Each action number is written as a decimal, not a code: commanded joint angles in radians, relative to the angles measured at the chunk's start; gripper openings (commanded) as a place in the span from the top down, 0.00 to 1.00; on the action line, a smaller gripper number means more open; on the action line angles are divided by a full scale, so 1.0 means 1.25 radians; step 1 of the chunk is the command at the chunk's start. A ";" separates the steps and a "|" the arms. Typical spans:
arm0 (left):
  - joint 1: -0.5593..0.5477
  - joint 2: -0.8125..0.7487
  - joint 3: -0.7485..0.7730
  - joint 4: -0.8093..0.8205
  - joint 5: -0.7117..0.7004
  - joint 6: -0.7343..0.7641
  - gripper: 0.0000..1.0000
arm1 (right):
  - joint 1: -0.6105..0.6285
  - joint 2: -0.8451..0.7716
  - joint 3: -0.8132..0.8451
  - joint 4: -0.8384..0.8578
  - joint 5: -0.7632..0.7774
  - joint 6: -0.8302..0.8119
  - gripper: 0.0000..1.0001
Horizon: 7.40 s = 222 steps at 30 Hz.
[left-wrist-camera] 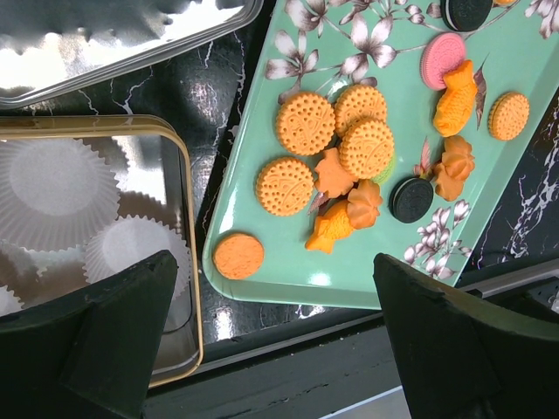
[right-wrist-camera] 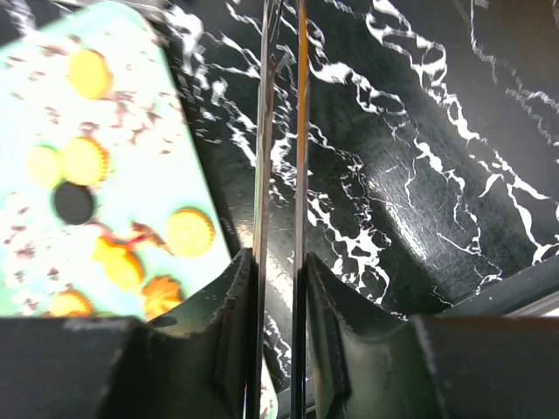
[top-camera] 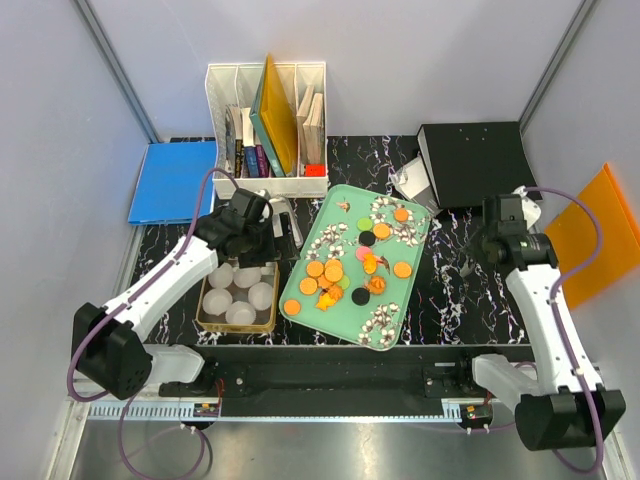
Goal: Pack the cookies
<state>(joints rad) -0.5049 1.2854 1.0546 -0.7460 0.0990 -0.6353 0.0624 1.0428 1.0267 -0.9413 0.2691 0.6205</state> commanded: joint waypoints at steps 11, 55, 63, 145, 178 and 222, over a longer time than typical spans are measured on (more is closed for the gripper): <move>-0.017 -0.035 0.022 0.014 0.008 -0.012 0.01 | 0.021 -0.044 0.136 0.024 -0.355 -0.164 1.00; -0.019 -0.147 -0.009 -0.074 -0.120 -0.007 0.01 | 0.677 0.156 0.239 -0.131 -0.061 -0.180 0.53; -0.019 -0.175 -0.024 -0.082 -0.128 -0.021 0.01 | 0.713 0.228 0.240 -0.077 -0.116 -0.196 0.49; 0.129 -0.288 0.029 -0.329 -0.420 -0.136 0.01 | 0.840 0.644 0.708 -0.026 -0.261 -0.325 0.69; 0.127 -0.294 -0.009 -0.317 -0.408 -0.126 0.01 | 0.832 0.824 0.856 -0.046 -0.219 -0.380 0.53; 0.124 -0.201 -0.007 -0.232 -0.325 -0.100 0.01 | 0.793 0.426 0.358 -0.051 -0.166 -0.229 0.46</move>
<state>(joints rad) -0.3473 1.0492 1.0393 -1.0737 -0.3248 -0.7681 1.0512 1.5917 1.4830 -1.0538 0.1024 0.3164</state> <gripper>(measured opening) 0.987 0.536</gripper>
